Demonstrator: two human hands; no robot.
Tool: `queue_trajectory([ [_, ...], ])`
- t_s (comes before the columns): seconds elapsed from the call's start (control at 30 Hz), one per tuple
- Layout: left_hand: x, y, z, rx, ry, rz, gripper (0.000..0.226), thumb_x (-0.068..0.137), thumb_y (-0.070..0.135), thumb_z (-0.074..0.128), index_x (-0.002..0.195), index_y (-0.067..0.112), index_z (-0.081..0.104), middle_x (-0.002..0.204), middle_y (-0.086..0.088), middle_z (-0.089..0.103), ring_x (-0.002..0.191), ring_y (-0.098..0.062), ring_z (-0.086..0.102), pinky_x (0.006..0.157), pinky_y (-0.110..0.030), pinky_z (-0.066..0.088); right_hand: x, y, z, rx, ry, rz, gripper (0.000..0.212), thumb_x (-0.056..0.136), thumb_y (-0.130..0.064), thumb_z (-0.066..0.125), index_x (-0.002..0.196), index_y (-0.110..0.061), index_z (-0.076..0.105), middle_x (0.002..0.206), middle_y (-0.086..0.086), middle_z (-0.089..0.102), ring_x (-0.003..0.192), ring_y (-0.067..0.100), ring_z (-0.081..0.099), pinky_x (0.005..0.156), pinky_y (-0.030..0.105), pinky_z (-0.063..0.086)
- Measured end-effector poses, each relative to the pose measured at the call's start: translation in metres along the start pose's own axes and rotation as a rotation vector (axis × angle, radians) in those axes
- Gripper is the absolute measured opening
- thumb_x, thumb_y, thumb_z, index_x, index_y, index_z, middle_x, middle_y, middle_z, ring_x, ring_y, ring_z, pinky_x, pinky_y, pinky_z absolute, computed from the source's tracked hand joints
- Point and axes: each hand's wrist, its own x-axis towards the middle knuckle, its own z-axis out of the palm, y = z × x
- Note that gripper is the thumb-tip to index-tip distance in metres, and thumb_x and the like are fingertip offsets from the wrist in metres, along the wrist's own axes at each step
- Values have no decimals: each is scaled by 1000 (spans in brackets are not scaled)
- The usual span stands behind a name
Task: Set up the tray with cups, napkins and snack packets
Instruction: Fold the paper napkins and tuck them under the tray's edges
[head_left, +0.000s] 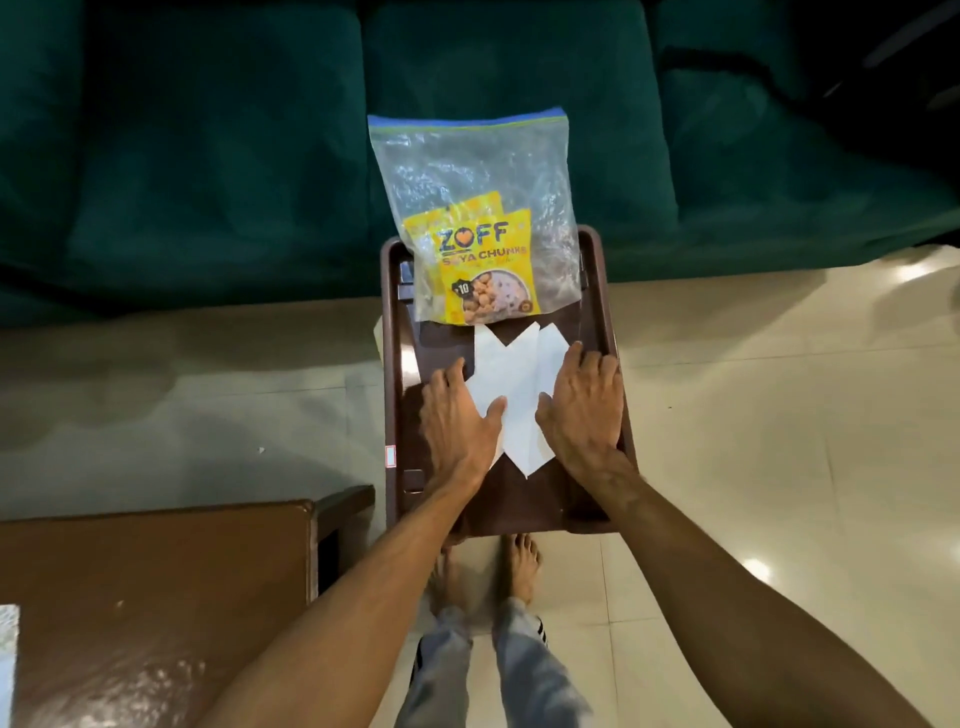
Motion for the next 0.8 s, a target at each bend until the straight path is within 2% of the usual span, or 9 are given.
queue_trajectory([
  [0.17,7,-4,5,-150,3,-37,59,79,33,85,127,16,56,128,-4,61,120,-23,55,94,-35,48,7,-7,-8,304,53,183,25,80,-16,72,103,-7,69,102,10,72,103,29,57,88,38,44],
  [0.27,9,-7,6,-182,-3,-24,47,77,29,85,114,14,61,116,-2,62,111,-22,56,84,-27,44,5,-9,-9,475,35,159,14,84,-19,71,95,-14,75,99,3,74,103,26,57,89,38,40],
  [0.4,7,-11,2,-303,12,-23,33,77,23,85,100,17,62,103,3,67,98,-20,65,73,-23,48,1,-11,-5,922,-149,140,26,93,-34,66,100,-10,75,104,5,68,95,18,64,87,40,56],
  [0.43,7,-12,1,-352,8,-37,33,79,24,85,101,19,61,106,1,69,100,-20,66,74,-24,53,0,-11,-3,1017,-172,159,26,97,-33,62,101,-10,74,106,5,66,95,18,65,87,38,56],
  [0.5,6,-12,-1,-434,-1,-72,34,83,29,81,107,19,59,113,-1,69,106,-23,66,83,-37,60,-3,-10,0,1122,-174,187,24,101,-26,56,107,-10,74,112,5,64,102,20,65,89,30,55],
  [0.53,6,-11,-1,-460,-1,-85,35,86,33,78,111,19,58,115,-2,69,108,-24,65,86,-42,60,-4,-9,2,1117,-144,190,21,101,-20,57,109,-10,73,114,5,62,105,20,64,91,28,54],
  [0.6,5,-10,-2,-493,7,-96,41,90,41,73,120,20,57,117,-1,67,107,-21,66,87,-44,61,-5,-9,6,1034,-85,214,20,95,-15,66,115,-9,67,119,7,55,102,21,63,95,34,55],
  [0.73,0,-3,0,-514,-10,-135,60,81,59,74,128,26,57,117,4,67,105,-15,66,83,-35,59,-7,-20,8,834,-129,238,72,80,-31,82,139,-10,45,136,10,50,124,26,52,101,42,48],
  [0.8,1,-1,1,-526,-28,-147,58,78,51,80,125,23,61,114,6,69,102,-14,68,83,-34,60,-6,-27,11,807,-137,244,70,79,-28,81,137,-11,45,133,10,57,125,29,53,99,44,50],
])
